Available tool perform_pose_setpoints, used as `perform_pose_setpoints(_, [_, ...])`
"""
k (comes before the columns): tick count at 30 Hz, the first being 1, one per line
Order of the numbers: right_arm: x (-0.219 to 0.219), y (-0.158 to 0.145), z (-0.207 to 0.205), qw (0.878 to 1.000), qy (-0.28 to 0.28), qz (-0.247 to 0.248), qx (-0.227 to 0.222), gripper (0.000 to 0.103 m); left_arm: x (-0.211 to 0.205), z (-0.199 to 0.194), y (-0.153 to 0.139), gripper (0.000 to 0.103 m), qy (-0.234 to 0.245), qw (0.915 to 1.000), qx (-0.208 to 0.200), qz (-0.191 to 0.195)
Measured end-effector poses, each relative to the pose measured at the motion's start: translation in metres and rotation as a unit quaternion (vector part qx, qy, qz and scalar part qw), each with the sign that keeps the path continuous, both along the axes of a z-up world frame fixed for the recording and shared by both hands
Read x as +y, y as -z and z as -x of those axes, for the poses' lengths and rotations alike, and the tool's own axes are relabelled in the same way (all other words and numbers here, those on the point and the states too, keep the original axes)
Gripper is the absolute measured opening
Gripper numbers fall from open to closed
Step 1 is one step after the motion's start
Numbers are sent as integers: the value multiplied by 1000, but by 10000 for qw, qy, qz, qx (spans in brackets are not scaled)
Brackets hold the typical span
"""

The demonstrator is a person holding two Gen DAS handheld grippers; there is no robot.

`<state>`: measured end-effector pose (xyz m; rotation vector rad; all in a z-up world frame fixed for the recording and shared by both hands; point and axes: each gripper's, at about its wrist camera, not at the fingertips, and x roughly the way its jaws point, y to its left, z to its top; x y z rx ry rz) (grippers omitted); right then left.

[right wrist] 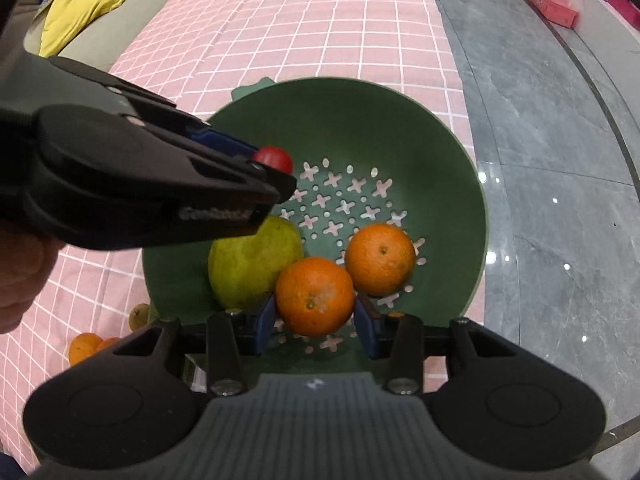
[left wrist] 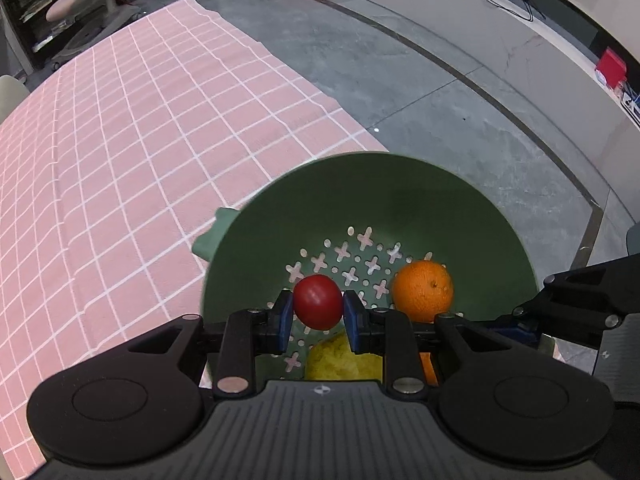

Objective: Organize fruits
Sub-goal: 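Lower the plum and orange into the colander and open both tools, then withdraw both tools from the colander toward the remaining fruit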

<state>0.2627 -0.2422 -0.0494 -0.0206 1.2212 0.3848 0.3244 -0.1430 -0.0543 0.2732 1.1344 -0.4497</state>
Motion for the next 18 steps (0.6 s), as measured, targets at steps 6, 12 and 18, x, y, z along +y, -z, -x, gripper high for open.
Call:
perform_pose_setpoints(6, [1,-1,0,10000,-33,72,-34,40,0,-1,2,30,-15,10000,31,-10])
perform_pose_setpoints(12, [-14,-15,-3,9994,208,-174,-227,52,5,0,-8,62,-154,9997,-65,170])
perform_pose_setpoints(18, [-52,-43,-6,9934,741,-649,-588,49,26,16,-38,63,-488,9973,-331,430])
